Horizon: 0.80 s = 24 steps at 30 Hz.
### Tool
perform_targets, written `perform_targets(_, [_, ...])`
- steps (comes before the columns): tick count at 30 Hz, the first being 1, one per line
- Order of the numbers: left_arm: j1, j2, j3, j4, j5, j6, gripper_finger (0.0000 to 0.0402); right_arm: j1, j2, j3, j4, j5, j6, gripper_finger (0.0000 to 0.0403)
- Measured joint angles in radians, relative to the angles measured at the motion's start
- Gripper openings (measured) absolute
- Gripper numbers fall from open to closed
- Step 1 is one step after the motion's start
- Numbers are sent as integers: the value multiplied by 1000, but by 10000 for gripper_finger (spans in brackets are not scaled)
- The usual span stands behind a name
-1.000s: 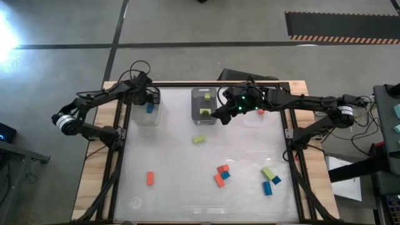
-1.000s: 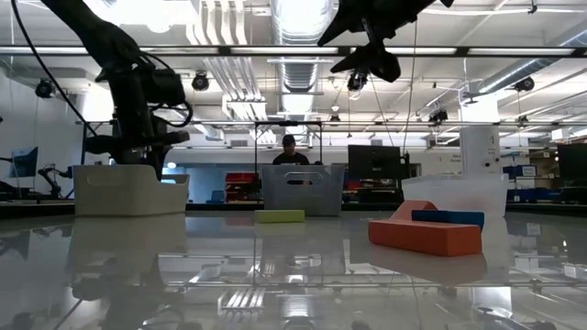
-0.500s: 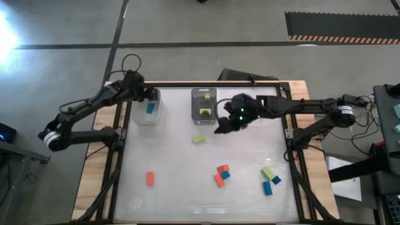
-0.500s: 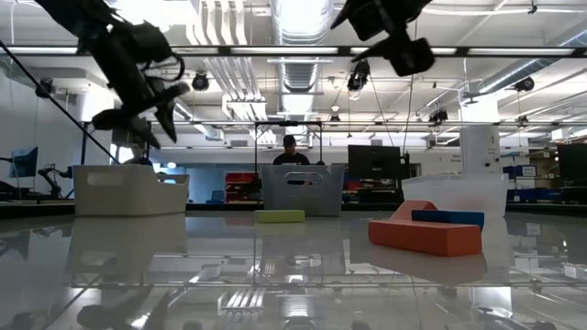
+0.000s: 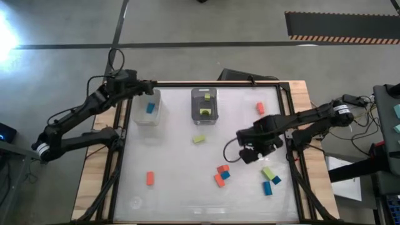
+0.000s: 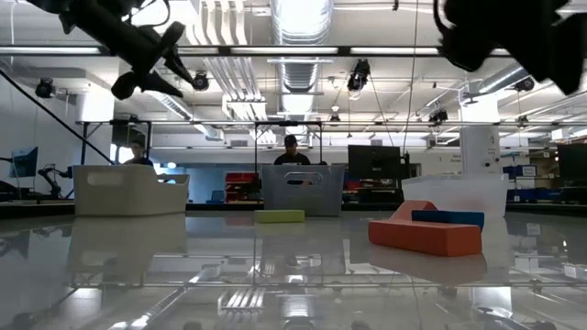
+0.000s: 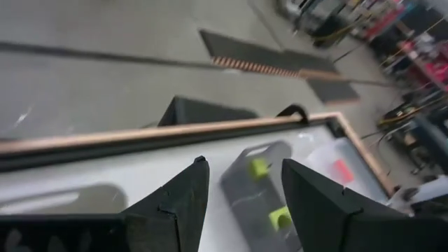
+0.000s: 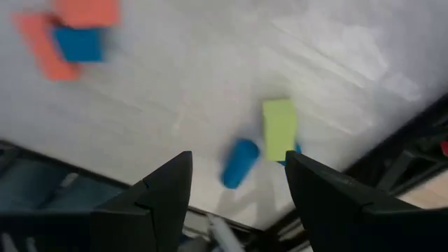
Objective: Sort & place blocks by color
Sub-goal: Put the green block into the black transparent bin
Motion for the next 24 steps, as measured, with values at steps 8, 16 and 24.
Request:
perform_targets(8, [0,-23,1,49,0,0,164,73,2,-219,143,-115,6,219])
perform_targets(16, [-1,-17,1,50,1,-1,164,110,2,-344,256,-146,49,219])
perform_targets(24, [-1,-10,1,52,1,-1,164,112,2,-431,355,-117,49,219])
